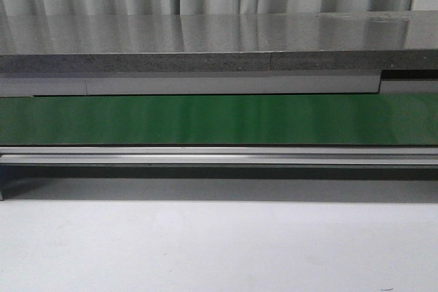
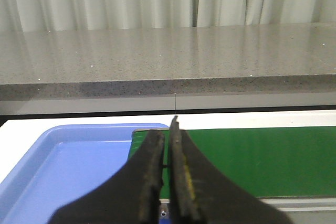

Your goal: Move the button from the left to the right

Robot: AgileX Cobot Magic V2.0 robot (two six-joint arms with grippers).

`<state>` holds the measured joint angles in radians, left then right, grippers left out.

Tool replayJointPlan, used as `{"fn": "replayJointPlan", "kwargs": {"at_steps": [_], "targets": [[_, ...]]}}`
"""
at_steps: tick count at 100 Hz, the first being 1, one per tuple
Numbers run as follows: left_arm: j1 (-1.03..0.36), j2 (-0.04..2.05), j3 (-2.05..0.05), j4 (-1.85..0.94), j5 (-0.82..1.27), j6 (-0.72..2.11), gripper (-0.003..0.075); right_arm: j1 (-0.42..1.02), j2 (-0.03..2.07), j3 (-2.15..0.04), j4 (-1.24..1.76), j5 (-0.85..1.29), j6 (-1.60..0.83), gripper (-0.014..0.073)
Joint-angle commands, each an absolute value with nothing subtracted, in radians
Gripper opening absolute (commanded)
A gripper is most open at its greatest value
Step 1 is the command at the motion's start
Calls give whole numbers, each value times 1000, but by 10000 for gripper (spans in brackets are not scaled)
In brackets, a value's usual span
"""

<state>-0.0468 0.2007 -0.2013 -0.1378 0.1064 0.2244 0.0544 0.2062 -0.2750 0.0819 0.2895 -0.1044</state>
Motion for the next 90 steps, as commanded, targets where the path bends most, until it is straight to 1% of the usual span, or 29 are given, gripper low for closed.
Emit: {"fn": "replayJointPlan", "kwargs": {"at_steps": [1, 36, 61, 90], "targets": [[-56, 208, -232, -148, 23, 221, 5, 55, 173, -263, 0, 173, -14, -122], [-56, 208, -232, -148, 23, 221, 5, 55, -27, -75, -29, 166, 12, -122], [-56, 208, -232, -148, 23, 221, 5, 55, -25, 31, -28, 43, 19, -122], [-56, 208, -232, -148, 23, 221, 5, 55, -25, 30, -28, 50, 19, -122]]}}
